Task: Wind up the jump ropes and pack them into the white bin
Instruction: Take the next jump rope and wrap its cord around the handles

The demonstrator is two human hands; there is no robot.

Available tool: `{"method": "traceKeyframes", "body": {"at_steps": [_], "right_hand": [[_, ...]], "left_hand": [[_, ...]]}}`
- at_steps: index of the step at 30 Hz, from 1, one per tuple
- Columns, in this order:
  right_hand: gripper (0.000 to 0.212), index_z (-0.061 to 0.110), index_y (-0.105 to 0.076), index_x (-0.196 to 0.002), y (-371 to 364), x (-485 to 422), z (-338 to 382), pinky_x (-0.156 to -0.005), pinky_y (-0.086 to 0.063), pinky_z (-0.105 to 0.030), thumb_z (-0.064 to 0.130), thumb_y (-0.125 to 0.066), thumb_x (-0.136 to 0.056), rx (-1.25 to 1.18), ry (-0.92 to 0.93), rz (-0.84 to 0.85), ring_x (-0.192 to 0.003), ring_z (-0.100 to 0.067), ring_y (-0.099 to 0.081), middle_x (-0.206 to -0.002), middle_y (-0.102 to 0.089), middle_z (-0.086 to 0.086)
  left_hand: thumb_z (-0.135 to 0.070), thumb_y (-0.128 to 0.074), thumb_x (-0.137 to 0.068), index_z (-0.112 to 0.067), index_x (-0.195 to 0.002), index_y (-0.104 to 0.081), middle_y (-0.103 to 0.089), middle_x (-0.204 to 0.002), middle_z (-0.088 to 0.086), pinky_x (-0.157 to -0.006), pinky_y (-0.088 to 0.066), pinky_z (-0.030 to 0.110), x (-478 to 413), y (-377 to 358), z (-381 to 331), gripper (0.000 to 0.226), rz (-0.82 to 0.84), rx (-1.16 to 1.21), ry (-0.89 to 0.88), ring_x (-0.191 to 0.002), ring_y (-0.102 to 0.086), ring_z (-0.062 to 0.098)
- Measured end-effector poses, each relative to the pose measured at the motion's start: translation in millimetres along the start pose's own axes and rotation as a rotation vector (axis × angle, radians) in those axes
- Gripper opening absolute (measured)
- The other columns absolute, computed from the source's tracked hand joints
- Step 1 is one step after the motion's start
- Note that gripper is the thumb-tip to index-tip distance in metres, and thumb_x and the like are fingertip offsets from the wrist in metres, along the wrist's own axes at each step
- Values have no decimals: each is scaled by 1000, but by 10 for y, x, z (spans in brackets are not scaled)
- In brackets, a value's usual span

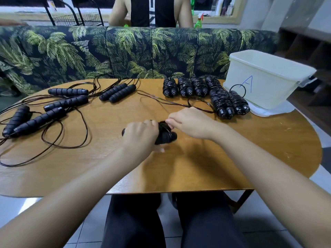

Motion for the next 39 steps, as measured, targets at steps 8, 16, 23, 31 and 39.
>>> {"method": "traceKeyframes", "body": {"at_steps": [8,16,23,31,39], "right_hand": [[31,22,-53,-80,-536,336,79,-68,-42,-24,19,-35,-105,-905,-42,-207,-63,-10,-47,-65,-45,7],[25,20,-61,-77,-839,315,-333,-77,-41,-19,12,-51,-99,-983,-56,109,-73,-4,-53,-72,-59,14],[18,20,-74,-80,-436,64,-644,-80,-42,-35,13,-60,-88,-808,-25,444,-78,-19,-54,-81,-66,-4],[23,20,-71,-78,144,-175,-284,-61,-40,-15,29,-60,-95,-448,8,364,-56,-1,-47,-58,-55,14],[34,21,-62,-93,-96,140,266,-64,-44,-37,34,-33,-104,-21,-95,-176,-78,-27,-59,-84,-64,0]], "left_hand": [[-79,-60,-63,-14,-96,-44,-63,-88,4,-64,-43,35,-178,-164,281,75,-59,665,269,-88,-62,33],[-43,-74,-59,-16,-104,-59,-67,-83,2,-67,-50,32,-43,-40,188,55,8,1407,-124,-70,-60,13],[-42,-70,-64,-31,-94,-52,-58,-71,-8,-61,-45,35,117,84,131,36,159,946,-420,-65,-55,14],[-27,-58,-80,-19,-111,-46,-61,-103,-1,-50,-26,28,126,136,-75,35,-19,-65,-301,-90,-64,26],[-24,-60,-79,-17,-102,-49,-65,-98,0,-54,-32,28,-63,-90,63,26,-8,215,192,-86,-65,29]]}}
Point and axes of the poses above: each hand's wrist, its own x-axis away from the middle knuckle, its own y-axis out of the back of the hand, z = x × y, the point moved 2 cm from there along -x, towards the middle knuckle
